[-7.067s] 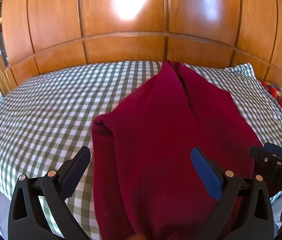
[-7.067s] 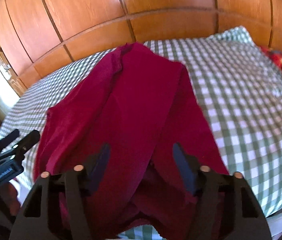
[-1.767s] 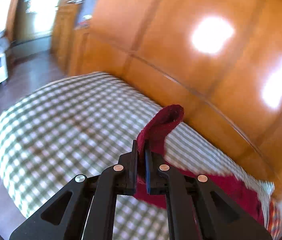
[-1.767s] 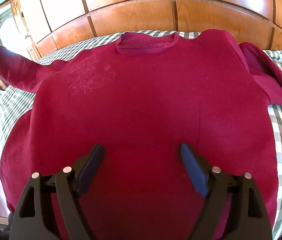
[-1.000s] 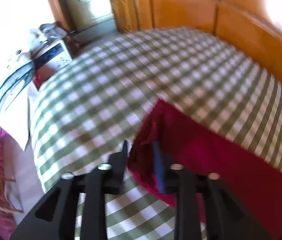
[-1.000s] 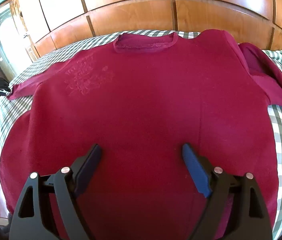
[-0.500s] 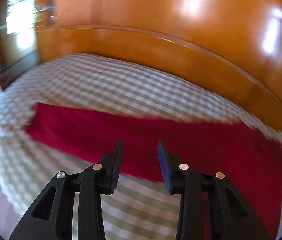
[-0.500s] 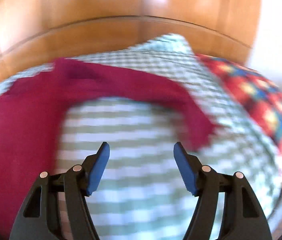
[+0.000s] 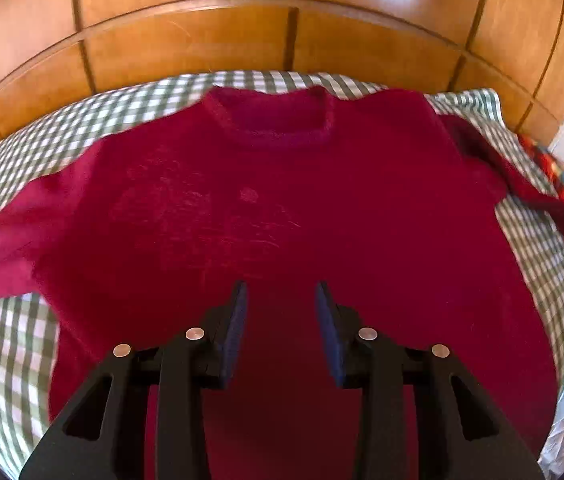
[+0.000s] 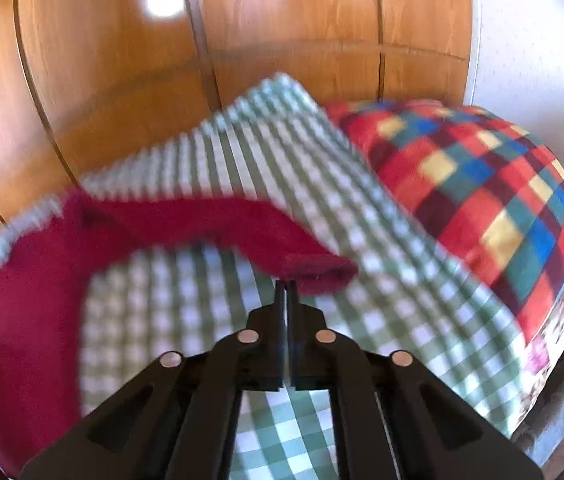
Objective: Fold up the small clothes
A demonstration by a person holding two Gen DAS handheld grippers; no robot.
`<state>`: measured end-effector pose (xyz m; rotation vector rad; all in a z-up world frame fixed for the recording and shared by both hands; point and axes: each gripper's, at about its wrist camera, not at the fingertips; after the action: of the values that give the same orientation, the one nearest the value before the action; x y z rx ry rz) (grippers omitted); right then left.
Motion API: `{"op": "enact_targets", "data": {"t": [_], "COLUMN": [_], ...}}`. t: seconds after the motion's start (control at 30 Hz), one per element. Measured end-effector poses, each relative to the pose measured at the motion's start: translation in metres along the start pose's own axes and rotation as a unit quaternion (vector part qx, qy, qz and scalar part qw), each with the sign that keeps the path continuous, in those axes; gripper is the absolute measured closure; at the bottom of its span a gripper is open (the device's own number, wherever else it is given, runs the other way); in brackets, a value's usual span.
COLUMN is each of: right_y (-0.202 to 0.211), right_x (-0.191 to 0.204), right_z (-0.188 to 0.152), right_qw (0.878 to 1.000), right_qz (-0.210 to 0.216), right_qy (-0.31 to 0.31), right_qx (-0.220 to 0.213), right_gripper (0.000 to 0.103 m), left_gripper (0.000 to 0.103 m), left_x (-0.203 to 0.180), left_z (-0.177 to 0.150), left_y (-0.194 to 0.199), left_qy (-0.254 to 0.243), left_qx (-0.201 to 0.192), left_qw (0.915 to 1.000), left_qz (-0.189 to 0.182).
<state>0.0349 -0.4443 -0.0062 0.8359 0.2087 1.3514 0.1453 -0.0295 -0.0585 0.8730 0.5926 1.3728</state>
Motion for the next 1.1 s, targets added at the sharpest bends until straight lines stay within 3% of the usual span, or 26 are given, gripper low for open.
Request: {"op": "enact_targets", "data": {"t": [0.13,0.27,0.33,0.5,0.63,0.7,0.77,0.83,0.93,1.1], "right_y": [0.040,0.038,0.018,-0.064,-0.099,-0.098,-0.083,-0.062,-0.049,-0.073], "right_x": [-0.010,-0.021,-0.033,-0.091,-0.131,-0.143,-0.147,-0.143,-0.138,-0.136], "right_z": [0.049,0.091,0.112,0.127,0.115,0.111,0.105,0.093,0.068,0.033], "right_qw": [0.997,0.995,0.995,0.985,0.976,0.975,0.975,0.975,0.974,0.963], "right_qz": [0.026,0.010,-0.014,-0.144,-0.166,-0.152,-0.136,-0.123,-0.044,0.006], "right_qy": [-0.023,-0.032,-0.036,-0.096,-0.138,-0.158,-0.173,-0.180,-0.219,-0.270], "right_qx": [-0.065,-0.095,-0.087,-0.001,0.028,0.024,-0.005,-0.031,-0.031,0.005], "right_gripper": [0.103,0.103,0.103,0.103,0.099,0.080,0.048,0.046,0.044,0.043], "left_gripper": [0.069,0.069,0.069,0.067,0.065,0.065,0.063,0.062,0.060,0.060], "left_x": [0.001,0.006,0.007,0.007,0.008,0.007,0.007,0.006,0.004,0.006], "left_z": [0.003,0.005,0.005,0.005,0.006,0.006,0.006,0.006,0.006,0.005], "left_y": [-0.014,-0.021,-0.023,-0.026,-0.027,-0.028,-0.028,-0.029,-0.029,-0.027], "left_qy": [0.009,0.018,0.018,0.020,0.020,0.018,0.017,0.018,0.021,0.028], "left_qx": [0.017,0.025,0.026,0.030,0.033,0.034,0.033,0.032,0.029,0.031], "left_qw": [0.9998,0.9995,0.9995,0.9993,0.9992,0.9992,0.9993,0.9993,0.9993,0.9991], "left_qz": [0.002,0.001,0.002,0.005,0.006,0.007,0.008,0.010,0.013,0.010]}}
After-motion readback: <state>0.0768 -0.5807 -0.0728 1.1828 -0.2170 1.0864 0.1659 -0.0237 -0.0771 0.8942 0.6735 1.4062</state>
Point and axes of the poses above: each gripper's, at about its wrist camera, not at the fingertips, and y roughly against the way its jaws point, x to its left, z to its top, and after that the axes turned 14 degrees about z, right-handed
